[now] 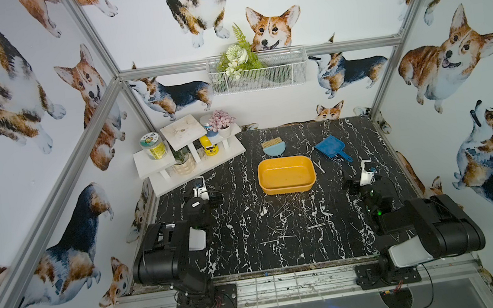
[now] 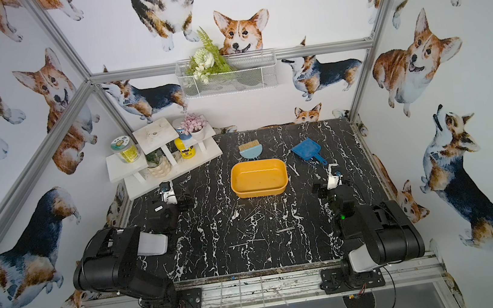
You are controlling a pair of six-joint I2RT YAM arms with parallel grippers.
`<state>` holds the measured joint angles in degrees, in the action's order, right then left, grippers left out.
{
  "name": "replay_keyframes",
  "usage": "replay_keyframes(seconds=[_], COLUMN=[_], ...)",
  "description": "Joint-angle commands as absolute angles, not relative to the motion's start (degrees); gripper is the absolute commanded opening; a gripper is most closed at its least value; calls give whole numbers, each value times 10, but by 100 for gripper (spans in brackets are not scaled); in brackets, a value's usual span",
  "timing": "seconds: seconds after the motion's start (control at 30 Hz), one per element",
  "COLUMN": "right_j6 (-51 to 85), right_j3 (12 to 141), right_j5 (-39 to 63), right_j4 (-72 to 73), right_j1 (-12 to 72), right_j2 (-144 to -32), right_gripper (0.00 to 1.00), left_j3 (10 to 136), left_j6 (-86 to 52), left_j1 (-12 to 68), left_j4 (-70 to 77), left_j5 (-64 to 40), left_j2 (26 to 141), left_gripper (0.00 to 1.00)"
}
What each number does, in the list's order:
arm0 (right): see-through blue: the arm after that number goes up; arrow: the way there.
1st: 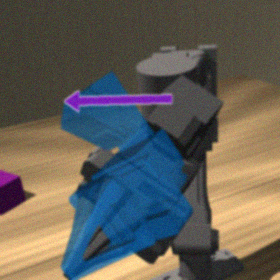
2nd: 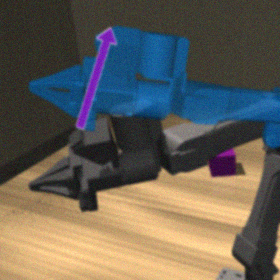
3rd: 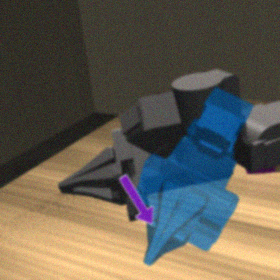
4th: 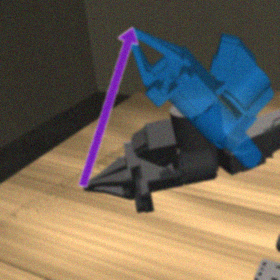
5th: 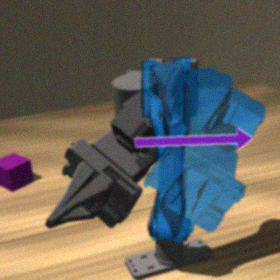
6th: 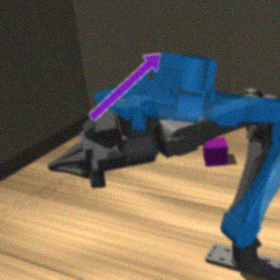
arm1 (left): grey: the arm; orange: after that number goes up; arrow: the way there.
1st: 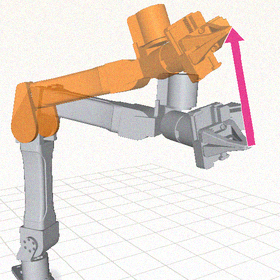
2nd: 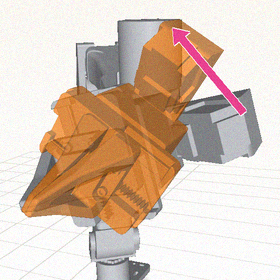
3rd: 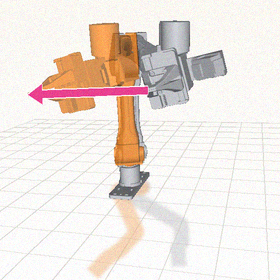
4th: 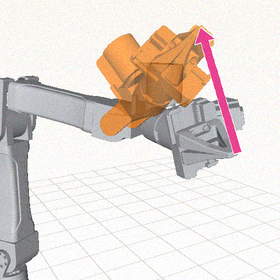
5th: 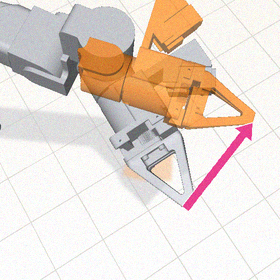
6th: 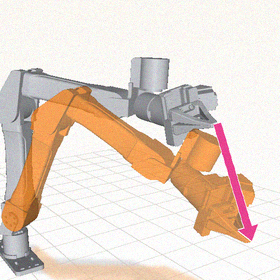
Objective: Put the nails on the desktop into the storage box
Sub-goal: Pick up the nail from the center of the board.
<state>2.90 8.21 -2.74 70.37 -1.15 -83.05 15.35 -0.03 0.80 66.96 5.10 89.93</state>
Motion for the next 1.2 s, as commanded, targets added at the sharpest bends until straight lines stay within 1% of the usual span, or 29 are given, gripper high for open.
replay_keyframes(seconds=[0.0,0.1,0.17,0.23,0.3,0.37,0.43,0.53,0.6,0.77,0.87,0.9,0.93,1.03,1.13,1.17], right_j6=[25,24,25,43,53,50,63,152,211,218,305,323,328,359,368,365], right_j3=[85,86,82,71,68,76,90,144,188,270,308,319,329,360,392,398], right_j5=[-23,-24,-28,-76,-103,-96,-112,-187,-220,-167,-182,-165,-122,-34,35,59], right_j4=[721,721,726,727,698,642,576,401,275,76,-12,-29,-39,-69,-104,-108], right_j1=[-11,-11,-11,-10,-10,-9,-3,0,0,0,-4,-9,-13,-13,-12,-11], right_j2=[-832,-831,-828,-804,-762,-711,-652,-562,-520,-434,-374,-362,-356,-372,-417,-429], right_gripper=[100,100,100,100,100,100,100,100,100,100,100,100,100,99,85,84], left_j3=[158,153,156,166,183,199,211,234,265,312,317,315,314,323,326,327], left_j6=[-2,0,-4,-18,-24,-27,-49,-113,-180,-302,-342,-346,-353,-363,-357,-356], left_j1=[7,5,7,7,8,15,32,50,54,57,57,57,57,58,58,58], left_j4=[680,684,673,633,564,501,450,363,257,100,58,52,40,0,-17,-18], left_j5=[40,41,61,95,107,107,145,182,203,197,158,140,129,109,92,86], left_j2=[898,896,884,857,821,785,739,674,634,541,479,462,449,426,419,422], left_gripper=[100,100,100,100,100,100,100,100,100,100,100,100,100,100,100,100])
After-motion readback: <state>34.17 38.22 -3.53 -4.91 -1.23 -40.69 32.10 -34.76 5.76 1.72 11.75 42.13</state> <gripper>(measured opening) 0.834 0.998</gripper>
